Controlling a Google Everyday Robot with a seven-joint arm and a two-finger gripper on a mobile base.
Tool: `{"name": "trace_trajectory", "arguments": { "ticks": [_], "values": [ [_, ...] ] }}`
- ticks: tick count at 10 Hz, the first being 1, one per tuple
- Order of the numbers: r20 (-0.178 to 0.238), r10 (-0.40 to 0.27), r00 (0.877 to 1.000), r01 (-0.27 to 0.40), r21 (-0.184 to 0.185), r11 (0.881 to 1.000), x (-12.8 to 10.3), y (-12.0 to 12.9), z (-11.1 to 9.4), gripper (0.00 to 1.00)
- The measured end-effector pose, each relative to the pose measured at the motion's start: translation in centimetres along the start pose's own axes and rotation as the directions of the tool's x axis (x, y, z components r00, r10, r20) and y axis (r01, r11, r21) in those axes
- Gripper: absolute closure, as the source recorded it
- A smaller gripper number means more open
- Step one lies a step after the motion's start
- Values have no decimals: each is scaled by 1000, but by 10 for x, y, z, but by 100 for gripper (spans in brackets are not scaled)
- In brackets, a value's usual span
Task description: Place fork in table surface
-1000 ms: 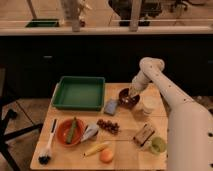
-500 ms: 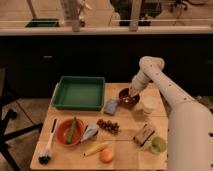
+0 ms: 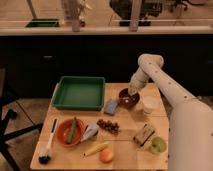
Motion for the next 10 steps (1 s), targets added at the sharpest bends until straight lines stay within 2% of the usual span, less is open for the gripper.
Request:
{"name": "trace_trajectory", "arguments": {
  "ticks": [2,4,7,10],
  "values": [
    [-5,-36,999,36,4,999,-15,-1,-12,100],
    [-7,-64,998,64,26,998,-36,7,-27,100],
    [-8,-64,998,64,47,997,-58,19,-30,100],
    [-11,-43,999,44,75,996,-94,50,-32,100]
  ]
}}
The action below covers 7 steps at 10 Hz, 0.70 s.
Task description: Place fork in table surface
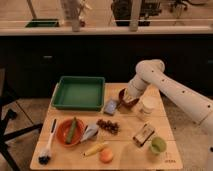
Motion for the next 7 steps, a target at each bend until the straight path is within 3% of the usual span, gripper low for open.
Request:
{"name": "trace_trajectory", "arguments": {
  "ticks": [4,7],
  "values": [
    [-7,59,998,-59,5,998,-21,20,6,100],
    [-13,123,992,-123,3,992,-19,30,19,100]
  ]
}}
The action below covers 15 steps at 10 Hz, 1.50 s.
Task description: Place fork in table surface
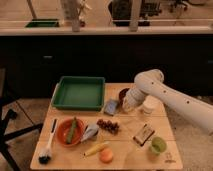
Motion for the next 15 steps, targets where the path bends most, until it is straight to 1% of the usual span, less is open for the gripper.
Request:
{"name": "trace_trajectory", "arguments": {
  "ticks": [2,4,6,9,10,12,13,15],
  "values": [
    [0,52,999,-52,2,999,6,5,8,100],
    [6,117,993,-117,5,993,17,12,18,100],
    [13,152,988,-152,3,988,25,17,24,100],
    [41,190,981,-190,-5,982,35,26,29,100],
    [53,190,980,-189,-13,982,36,29,30,100],
    [77,169,983,-166,-41,985,35,35,33,100],
    [85,153,985,-148,-58,987,34,38,34,100],
    [96,100,990,-90,-111,990,32,46,36,100]
  ]
}}
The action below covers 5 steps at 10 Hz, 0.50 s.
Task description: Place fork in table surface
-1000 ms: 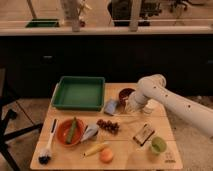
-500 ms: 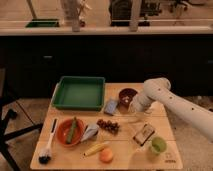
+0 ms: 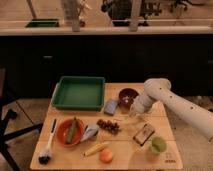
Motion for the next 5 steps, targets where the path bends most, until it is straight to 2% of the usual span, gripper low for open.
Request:
{"name": "trace_trajectory", "arguments": {
  "ticks": [2,3,5],
  "values": [
    [3,-77,997,77,-48,996,-5,2,3,100],
    [6,-124,992,124,-70,990,-7,5,3,100],
    [25,-214,976,216,-89,972,-10,5,3,100]
  ]
}}
